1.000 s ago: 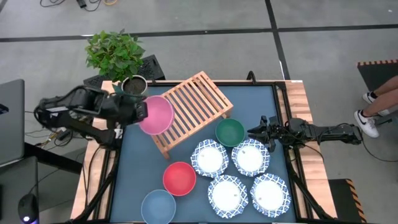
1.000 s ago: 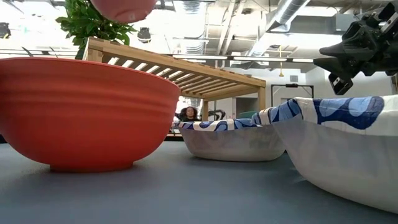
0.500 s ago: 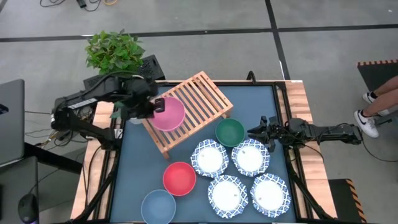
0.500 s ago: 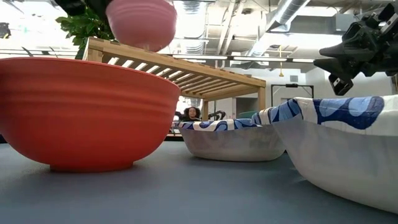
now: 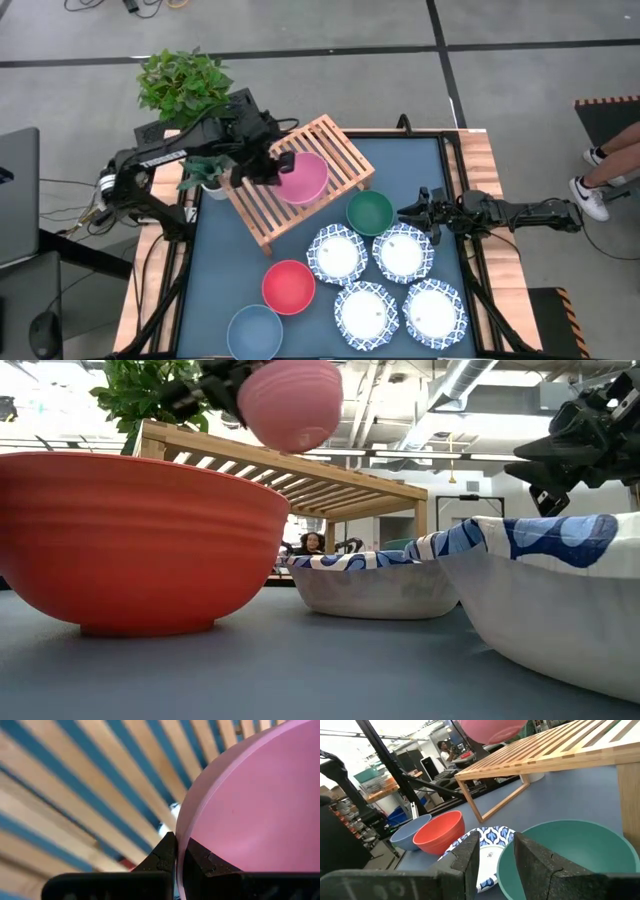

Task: Place and stack bowls onto a shelf
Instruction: Put the pink bowl on the shelf

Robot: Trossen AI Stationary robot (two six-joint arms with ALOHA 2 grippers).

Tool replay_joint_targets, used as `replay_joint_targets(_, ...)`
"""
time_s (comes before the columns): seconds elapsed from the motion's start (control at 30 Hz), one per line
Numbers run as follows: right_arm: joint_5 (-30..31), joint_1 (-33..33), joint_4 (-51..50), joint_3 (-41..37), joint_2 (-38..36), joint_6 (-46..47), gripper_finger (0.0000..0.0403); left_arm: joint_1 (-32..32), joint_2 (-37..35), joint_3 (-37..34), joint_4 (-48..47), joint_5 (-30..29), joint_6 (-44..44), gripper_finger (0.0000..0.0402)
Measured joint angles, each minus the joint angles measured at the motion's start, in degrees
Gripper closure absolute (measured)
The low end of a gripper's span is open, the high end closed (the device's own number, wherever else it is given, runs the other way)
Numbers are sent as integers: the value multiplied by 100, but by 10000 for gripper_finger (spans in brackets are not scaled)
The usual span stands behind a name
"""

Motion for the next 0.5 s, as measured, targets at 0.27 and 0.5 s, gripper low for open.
replay_joint_targets(0.27,0,0,-2,2,0,0,259,420,280,0,511,-28,500,401)
replay_joint_targets(0.5,0,-1,-2,2,0,0,259,751,281,0,641,-264,913,401)
